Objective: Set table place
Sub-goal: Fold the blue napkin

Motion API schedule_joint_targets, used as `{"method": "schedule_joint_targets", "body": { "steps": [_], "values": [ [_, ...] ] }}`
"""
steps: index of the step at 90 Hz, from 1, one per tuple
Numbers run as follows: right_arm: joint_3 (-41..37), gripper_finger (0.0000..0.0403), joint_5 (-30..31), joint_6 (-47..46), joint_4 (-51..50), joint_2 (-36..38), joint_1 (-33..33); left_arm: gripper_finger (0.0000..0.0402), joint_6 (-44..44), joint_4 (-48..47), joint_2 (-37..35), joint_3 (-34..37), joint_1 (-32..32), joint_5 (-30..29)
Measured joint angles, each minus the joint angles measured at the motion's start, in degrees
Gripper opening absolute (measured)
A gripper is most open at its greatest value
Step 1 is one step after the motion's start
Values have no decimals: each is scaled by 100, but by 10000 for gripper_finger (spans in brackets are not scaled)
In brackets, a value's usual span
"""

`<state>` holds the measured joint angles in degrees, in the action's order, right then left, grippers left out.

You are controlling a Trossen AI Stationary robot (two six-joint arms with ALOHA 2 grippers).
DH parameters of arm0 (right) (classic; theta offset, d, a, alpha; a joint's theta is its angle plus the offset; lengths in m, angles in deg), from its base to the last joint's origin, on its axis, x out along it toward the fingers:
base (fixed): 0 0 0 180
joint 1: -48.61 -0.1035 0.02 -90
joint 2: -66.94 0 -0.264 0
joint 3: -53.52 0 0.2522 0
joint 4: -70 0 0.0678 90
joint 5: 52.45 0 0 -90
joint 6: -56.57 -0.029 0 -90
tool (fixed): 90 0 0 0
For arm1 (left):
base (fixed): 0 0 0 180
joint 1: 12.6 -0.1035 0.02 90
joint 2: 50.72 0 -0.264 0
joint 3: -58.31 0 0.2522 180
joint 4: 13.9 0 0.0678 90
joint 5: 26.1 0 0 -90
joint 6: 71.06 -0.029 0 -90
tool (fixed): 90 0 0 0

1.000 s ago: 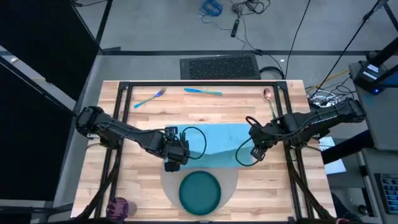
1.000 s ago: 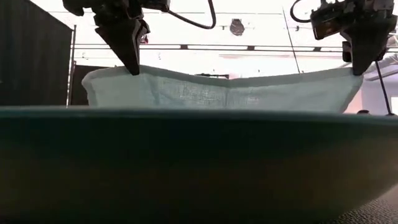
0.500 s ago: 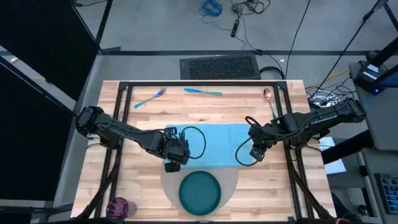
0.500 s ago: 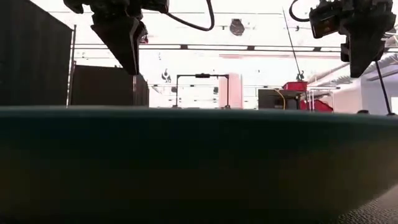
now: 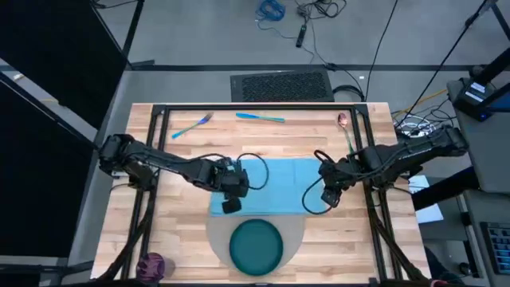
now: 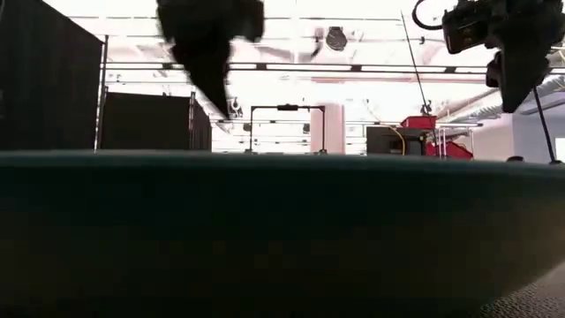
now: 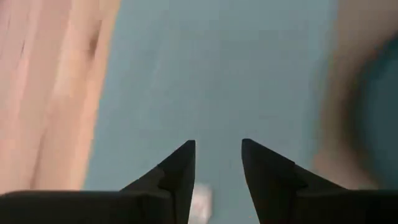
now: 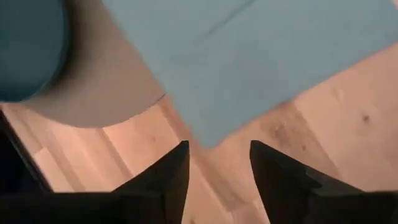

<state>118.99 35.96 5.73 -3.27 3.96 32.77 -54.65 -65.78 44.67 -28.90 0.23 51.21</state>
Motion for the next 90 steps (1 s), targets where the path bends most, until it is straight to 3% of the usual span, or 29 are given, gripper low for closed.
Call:
{"method": "schedule_joint_targets", "body": {
  "steps": [12, 30, 55, 76, 90],
  "values": [
    [-28, 155, 170, -509, -35, 1, -254, 116, -697, 1477, 0, -6, -56, 61],
    [-764, 155, 170, -1745, 1125, 0, -575, 116, -925, 2033, 67, -4, -809, 386],
    [-1783, 155, 380, -1985, 3548, -223, -801, 116, -800, 748, 66, -9, -1437, 453],
    [-2045, 155, 163, -1876, 3642, -582, -817, 116, -801, 27, 63, 8, -1415, 672],
    [-2052, 155, 160, -1726, 3769, -658, -815, 116, -731, -37, 63, 476, -1409, 678]
  ]
}}
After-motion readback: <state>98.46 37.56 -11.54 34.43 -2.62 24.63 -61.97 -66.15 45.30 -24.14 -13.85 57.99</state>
